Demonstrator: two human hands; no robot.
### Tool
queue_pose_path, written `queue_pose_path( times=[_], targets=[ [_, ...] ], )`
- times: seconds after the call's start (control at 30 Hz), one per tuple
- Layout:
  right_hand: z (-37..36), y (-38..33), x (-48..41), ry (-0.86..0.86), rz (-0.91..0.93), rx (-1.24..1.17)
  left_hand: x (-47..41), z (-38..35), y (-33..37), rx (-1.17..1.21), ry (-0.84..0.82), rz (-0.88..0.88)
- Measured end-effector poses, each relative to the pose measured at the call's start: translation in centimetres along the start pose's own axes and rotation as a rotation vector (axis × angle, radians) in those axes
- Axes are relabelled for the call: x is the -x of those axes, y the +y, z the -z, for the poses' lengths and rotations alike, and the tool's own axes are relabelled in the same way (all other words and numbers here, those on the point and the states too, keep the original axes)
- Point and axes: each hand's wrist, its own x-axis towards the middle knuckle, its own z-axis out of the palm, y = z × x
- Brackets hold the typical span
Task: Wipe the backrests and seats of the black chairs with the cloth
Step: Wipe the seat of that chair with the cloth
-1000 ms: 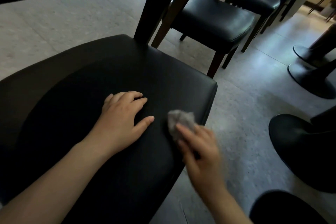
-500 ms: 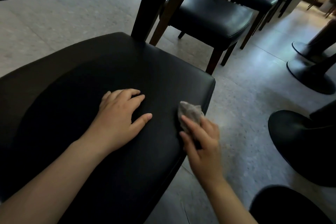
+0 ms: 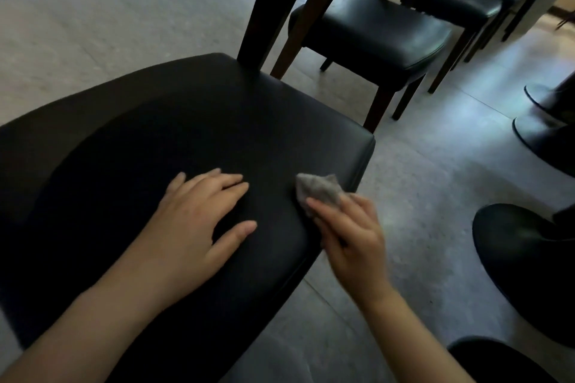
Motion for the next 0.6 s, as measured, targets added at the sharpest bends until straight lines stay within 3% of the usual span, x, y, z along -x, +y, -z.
queue_pose_path(
  times=[0.03, 0.13, 0.2, 0.47, 0.6],
  targets=[
    [-0.4, 1.7, -0.5, 0.046, -0.057, 0.048, 0.7, -0.1, -0.2, -0.013, -0.003, 0.003],
    [-0.5, 6.0, -3.1, 0.236, -0.451, 0.003, 2.5, 0.0, -0.9, -0.073, -0.015, 0.029],
    [-0.2, 5.3, -3.4, 0.259, -0.546, -0.025, 3.1, 0.4, -0.9, -0.084, -0.010, 0.051],
    [1.8, -8.9, 2.4, 0.123, -0.392, -0.277, 3.1, -1.1, -1.3, -0.087, 0.060, 0.066],
    [-0.4, -9.5, 4.8, 0.070, -0.237, -0.182, 3.0, -1.5, -1.9, -0.089, 0.120, 0.039]
  ],
)
